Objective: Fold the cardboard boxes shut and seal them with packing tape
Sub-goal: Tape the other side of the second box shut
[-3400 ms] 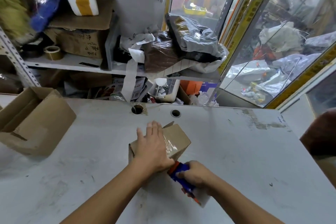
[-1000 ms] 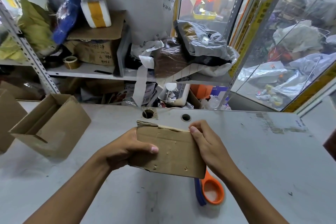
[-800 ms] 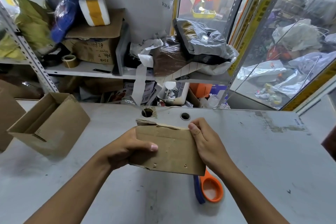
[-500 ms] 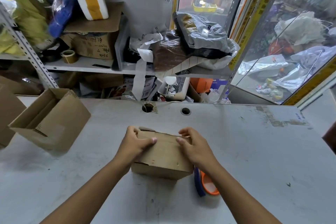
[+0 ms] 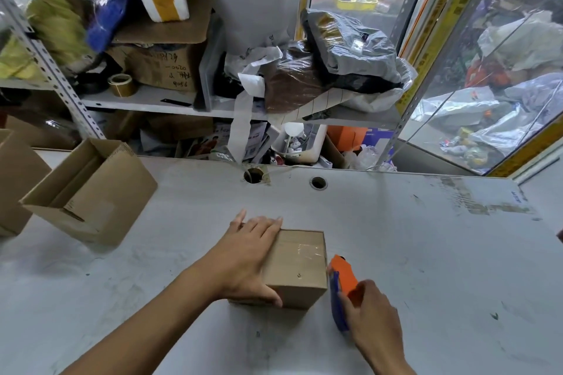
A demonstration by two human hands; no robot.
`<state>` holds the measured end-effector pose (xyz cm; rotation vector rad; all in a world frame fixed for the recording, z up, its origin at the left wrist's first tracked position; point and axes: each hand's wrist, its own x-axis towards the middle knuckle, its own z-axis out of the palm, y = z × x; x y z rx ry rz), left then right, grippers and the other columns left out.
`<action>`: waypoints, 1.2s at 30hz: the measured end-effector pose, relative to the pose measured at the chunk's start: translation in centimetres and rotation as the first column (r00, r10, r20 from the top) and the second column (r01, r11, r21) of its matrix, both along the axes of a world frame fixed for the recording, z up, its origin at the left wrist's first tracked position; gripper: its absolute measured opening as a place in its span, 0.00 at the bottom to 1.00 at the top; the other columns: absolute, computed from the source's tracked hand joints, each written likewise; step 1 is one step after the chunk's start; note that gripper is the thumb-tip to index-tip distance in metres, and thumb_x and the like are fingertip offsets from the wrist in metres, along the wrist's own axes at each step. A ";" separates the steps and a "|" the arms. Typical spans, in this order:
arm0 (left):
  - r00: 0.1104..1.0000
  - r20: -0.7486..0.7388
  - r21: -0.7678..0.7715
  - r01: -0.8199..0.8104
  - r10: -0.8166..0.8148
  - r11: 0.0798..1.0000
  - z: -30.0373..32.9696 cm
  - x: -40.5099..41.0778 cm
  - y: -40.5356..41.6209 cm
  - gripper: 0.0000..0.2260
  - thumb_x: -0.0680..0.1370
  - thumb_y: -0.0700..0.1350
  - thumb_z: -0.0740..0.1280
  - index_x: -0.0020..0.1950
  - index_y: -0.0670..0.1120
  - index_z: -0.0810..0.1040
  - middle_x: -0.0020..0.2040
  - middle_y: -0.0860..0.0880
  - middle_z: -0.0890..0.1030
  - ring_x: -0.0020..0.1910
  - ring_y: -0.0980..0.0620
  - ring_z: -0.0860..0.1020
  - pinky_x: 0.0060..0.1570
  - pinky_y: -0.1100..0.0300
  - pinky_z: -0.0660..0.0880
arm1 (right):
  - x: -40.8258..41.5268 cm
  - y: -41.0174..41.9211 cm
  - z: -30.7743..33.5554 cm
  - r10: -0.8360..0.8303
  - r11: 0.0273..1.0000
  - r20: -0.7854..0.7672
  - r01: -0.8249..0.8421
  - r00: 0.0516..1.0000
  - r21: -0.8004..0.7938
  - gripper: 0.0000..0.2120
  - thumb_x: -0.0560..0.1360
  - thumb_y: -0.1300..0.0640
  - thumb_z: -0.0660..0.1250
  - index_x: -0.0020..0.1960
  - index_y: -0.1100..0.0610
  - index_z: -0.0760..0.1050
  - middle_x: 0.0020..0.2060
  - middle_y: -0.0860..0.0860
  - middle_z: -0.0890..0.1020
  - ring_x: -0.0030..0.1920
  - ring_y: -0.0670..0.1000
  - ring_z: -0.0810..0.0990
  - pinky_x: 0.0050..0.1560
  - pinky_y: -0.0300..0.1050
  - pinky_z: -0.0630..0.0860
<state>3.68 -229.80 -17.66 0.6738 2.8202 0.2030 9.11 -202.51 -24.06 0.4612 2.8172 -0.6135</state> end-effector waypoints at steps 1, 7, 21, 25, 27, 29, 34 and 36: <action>1.000 -0.029 0.009 0.008 -0.008 1.000 -0.3 0.2 0.0 0.58 0.62 0.79 0.63 0.82 0.47 0.48 0.79 0.49 0.60 0.78 0.49 0.58 0.79 0.44 0.46 | 0.1 0.0 -0.5 0.039 0.997 0.097 -0.045 0.995 0.061 0.24 0.72 0.34 0.66 0.60 0.49 0.70 0.54 0.49 0.80 0.54 0.53 0.80 0.55 0.45 0.77; 0.963 -0.158 0.110 -0.204 0.220 0.973 -1.0 0.3 1.7 0.44 0.63 0.71 0.65 0.71 0.47 0.66 0.59 0.50 0.74 0.55 0.49 0.73 0.57 0.54 0.73 | 0.0 0.2 -4.5 0.212 0.948 0.132 -0.237 0.968 0.212 0.41 0.67 0.32 0.68 0.74 0.47 0.61 0.66 0.45 0.75 0.66 0.52 0.72 0.65 0.48 0.65; 0.831 0.556 0.671 -0.462 0.019 0.581 8.4 -5.6 5.8 0.23 0.82 0.57 0.61 0.76 0.49 0.67 0.68 0.47 0.78 0.65 0.50 0.77 0.67 0.51 0.73 | -1.9 2.4 13.2 0.015 0.655 -0.233 -0.185 0.972 -0.733 0.16 0.65 0.52 0.73 0.50 0.59 0.81 0.37 0.56 0.85 0.34 0.57 0.86 0.31 0.40 0.80; 0.715 0.668 0.720 -0.550 -0.208 0.423 9.6 -7.1 5.4 0.16 0.83 0.55 0.62 0.56 0.42 0.80 0.48 0.44 0.82 0.50 0.47 0.82 0.61 0.40 0.77 | -2.9 0.3 15.5 0.104 0.560 -0.212 -0.234 0.972 -0.795 0.21 0.61 0.45 0.74 0.43 0.62 0.81 0.34 0.63 0.84 0.32 0.59 0.85 0.31 0.44 0.80; 0.705 0.684 0.709 -0.582 -0.187 0.397 9.3 -7.5 4.4 0.19 0.82 0.55 0.64 0.61 0.41 0.80 0.54 0.42 0.83 0.54 0.44 0.82 0.62 0.42 0.77 | -3.6 -0.4 16.1 0.136 0.556 -0.215 -0.254 0.967 -0.792 0.21 0.60 0.44 0.72 0.40 0.61 0.80 0.32 0.63 0.83 0.31 0.58 0.84 0.31 0.43 0.79; 0.689 0.706 0.691 -0.618 -0.163 0.375 9.1 -7.7 3.3 0.21 0.82 0.55 0.65 0.63 0.39 0.79 0.55 0.41 0.83 0.54 0.43 0.82 0.60 0.44 0.79 | -4.0 -0.8 16.6 0.180 0.549 -0.219 -0.283 0.959 -0.787 0.18 0.60 0.45 0.72 0.38 0.59 0.80 0.31 0.61 0.82 0.30 0.57 0.84 0.30 0.42 0.78; 0.645 0.759 0.629 -0.695 -0.083 0.349 8.8 -7.7 1.3 0.10 0.82 0.49 0.67 0.54 0.43 0.80 0.49 0.42 0.82 0.48 0.48 0.83 0.45 0.56 0.81 | -4.8 -1.9 17.0 0.272 0.553 -0.156 -0.287 0.950 -0.783 0.18 0.61 0.43 0.72 0.39 0.58 0.80 0.31 0.56 0.83 0.32 0.57 0.84 0.32 0.41 0.79; 0.660 0.751 0.626 -0.694 -0.034 0.357 8.3 -7.5 0.7 0.06 0.81 0.44 0.68 0.52 0.42 0.81 0.48 0.40 0.82 0.48 0.48 0.83 0.45 0.57 0.81 | -5.0 -2.6 17.3 0.299 0.560 -0.117 -0.274 0.947 -0.782 0.22 0.61 0.42 0.72 0.42 0.60 0.79 0.32 0.56 0.84 0.33 0.56 0.84 0.34 0.40 0.80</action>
